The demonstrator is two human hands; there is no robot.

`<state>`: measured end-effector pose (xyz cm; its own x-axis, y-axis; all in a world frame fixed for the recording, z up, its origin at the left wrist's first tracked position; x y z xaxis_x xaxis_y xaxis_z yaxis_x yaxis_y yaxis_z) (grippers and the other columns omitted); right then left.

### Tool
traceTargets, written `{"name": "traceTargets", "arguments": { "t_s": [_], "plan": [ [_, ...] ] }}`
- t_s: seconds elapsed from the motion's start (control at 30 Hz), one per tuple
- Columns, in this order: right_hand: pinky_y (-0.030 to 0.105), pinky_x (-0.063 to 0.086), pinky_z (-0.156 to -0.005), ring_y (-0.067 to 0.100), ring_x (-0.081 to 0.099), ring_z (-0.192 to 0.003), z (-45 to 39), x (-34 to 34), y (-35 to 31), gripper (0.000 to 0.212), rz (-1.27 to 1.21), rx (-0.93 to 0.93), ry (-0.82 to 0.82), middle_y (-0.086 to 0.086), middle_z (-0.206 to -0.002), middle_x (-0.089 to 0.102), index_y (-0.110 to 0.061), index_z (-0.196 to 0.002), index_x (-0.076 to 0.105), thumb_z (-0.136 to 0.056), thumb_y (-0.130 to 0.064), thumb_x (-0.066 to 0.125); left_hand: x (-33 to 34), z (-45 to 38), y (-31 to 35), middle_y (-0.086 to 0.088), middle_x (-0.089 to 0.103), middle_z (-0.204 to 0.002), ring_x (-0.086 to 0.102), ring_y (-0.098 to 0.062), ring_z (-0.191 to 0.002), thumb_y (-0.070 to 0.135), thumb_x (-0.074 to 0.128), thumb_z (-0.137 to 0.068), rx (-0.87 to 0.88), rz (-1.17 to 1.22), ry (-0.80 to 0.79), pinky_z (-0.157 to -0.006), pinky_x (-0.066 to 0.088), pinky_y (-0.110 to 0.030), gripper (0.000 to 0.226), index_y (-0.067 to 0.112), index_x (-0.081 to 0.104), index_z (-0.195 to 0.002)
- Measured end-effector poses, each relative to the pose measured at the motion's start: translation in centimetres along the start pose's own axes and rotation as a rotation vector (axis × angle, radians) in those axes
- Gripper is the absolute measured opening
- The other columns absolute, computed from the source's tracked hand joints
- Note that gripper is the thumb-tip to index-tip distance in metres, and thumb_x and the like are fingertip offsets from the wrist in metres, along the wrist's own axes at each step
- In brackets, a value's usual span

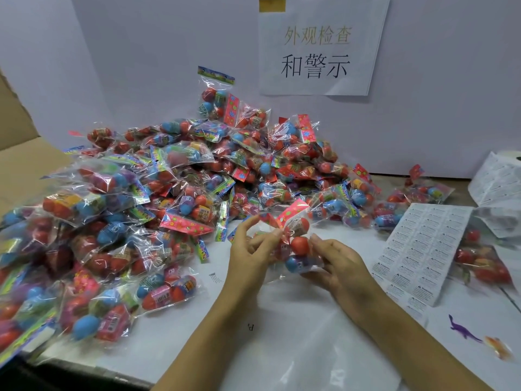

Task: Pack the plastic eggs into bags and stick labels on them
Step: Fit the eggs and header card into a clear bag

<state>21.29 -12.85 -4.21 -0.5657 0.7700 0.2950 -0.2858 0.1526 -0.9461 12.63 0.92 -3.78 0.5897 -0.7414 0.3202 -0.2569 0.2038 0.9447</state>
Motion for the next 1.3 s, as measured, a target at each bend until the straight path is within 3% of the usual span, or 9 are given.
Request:
{"name": "traceTargets", "arguments": {
  "t_s": [0.13,0.33,0.43,0.5,0.6,0.73,0.9,1.17,1.3],
  "plan": [
    [0.036,0.061,-0.071,0.021,0.074,-0.086,0.2,-0.1,-0.5,0.065,0.170,-0.049,0.067,0.009,-0.092,0.074,-0.004,-0.097,0.066,-0.061,-0.057,0.077,0.0,-0.2,-0.1,-0.005,0.077,-0.093,0.074,-0.021,-0.084,0.020,0.076,-0.090,-0.067,-0.003,-0.062,-0.076,0.060,-0.033,0.039,0.005,0.065,-0.125],
    [0.032,0.060,-0.061,0.030,0.075,-0.087,0.7,-0.5,-1.5,0.037,0.215,-0.092,0.049,0.017,-0.095,0.073,-0.017,-0.093,0.077,-0.072,-0.047,0.075,0.5,0.4,-0.9,0.001,0.079,-0.100,0.075,-0.018,-0.099,0.025,0.069,-0.098,-0.025,-0.230,-0.210,-0.083,0.062,-0.032,0.025,0.028,0.066,-0.122],
    [0.025,0.057,-0.059,0.021,0.074,-0.077,0.5,-0.8,-1.4,0.023,0.221,-0.074,0.085,0.012,-0.093,0.075,-0.017,-0.090,0.078,-0.082,-0.039,0.075,0.1,0.2,-0.9,-0.002,0.074,-0.118,0.069,-0.014,-0.110,0.037,0.062,-0.099,0.052,-0.520,-0.126,-0.098,0.055,-0.031,0.032,0.027,0.061,-0.129],
    [0.024,0.056,-0.057,0.015,0.071,-0.073,0.4,-1.0,-1.3,0.020,0.205,-0.058,0.106,0.008,-0.089,0.076,-0.013,-0.090,0.077,-0.086,-0.033,0.075,-0.5,-0.1,-0.4,0.000,0.073,-0.115,0.068,-0.013,-0.108,0.041,0.059,-0.100,0.112,-0.625,0.006,-0.094,0.051,-0.027,0.030,0.025,0.063,-0.125],
    [0.027,0.057,-0.055,0.013,0.071,-0.070,0.3,-1.0,-1.3,0.022,0.193,-0.041,0.111,0.003,-0.082,0.074,-0.012,-0.087,0.077,-0.085,-0.034,0.076,-0.7,-0.2,0.0,0.007,0.074,-0.100,0.069,-0.007,-0.098,0.044,0.054,-0.102,0.121,-0.526,0.032,-0.083,0.052,-0.021,0.021,0.028,0.068,-0.100],
    [0.026,0.055,-0.054,0.015,0.073,-0.073,0.6,-0.7,-1.3,0.031,0.201,-0.063,0.077,0.003,-0.081,0.075,-0.017,-0.084,0.078,-0.076,-0.046,0.076,0.3,0.4,-0.6,-0.006,0.075,-0.095,0.074,-0.025,-0.095,0.055,0.071,-0.086,-0.028,-0.304,-0.175,-0.084,0.063,-0.045,0.039,0.017,0.075,-0.096],
    [0.029,0.056,-0.054,0.019,0.074,-0.074,0.5,-0.9,-1.6,0.040,0.159,-0.094,0.080,0.006,-0.085,0.077,-0.015,-0.083,0.078,-0.069,-0.052,0.075,0.3,0.9,-1.2,-0.009,0.073,-0.105,0.075,-0.029,-0.096,0.036,0.094,-0.063,-0.148,-0.266,-0.311,-0.077,0.064,-0.046,0.065,0.019,0.064,-0.118],
    [0.030,0.059,-0.059,0.023,0.076,-0.083,0.8,-0.4,-1.4,0.038,0.183,-0.144,0.015,0.004,-0.087,0.077,-0.020,-0.088,0.080,-0.066,-0.051,0.078,0.5,1.0,-1.7,-0.015,0.076,-0.102,0.074,-0.034,-0.098,0.005,0.085,-0.069,-0.080,-0.356,-0.393,-0.088,0.062,-0.037,0.063,0.028,0.054,-0.119],
    [0.029,0.060,-0.064,0.020,0.075,-0.086,0.9,-0.2,-1.6,0.039,0.215,-0.144,-0.041,0.004,-0.094,0.078,-0.021,-0.098,0.079,-0.069,-0.046,0.083,0.4,0.8,-1.9,-0.002,0.078,-0.087,0.074,-0.015,-0.076,0.006,0.078,-0.068,-0.060,-0.355,-0.380,-0.072,0.058,-0.023,0.055,0.036,0.055,-0.107]
  ]
}}
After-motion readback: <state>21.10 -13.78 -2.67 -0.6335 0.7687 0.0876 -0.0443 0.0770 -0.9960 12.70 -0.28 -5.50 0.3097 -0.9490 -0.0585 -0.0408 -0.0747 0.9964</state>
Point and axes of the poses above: each hand's wrist, its own z-axis away from the middle knuckle, its own x-axis out of the palm, y = z × x, the point moved 3 cm from there along -z, towards the middle knuckle
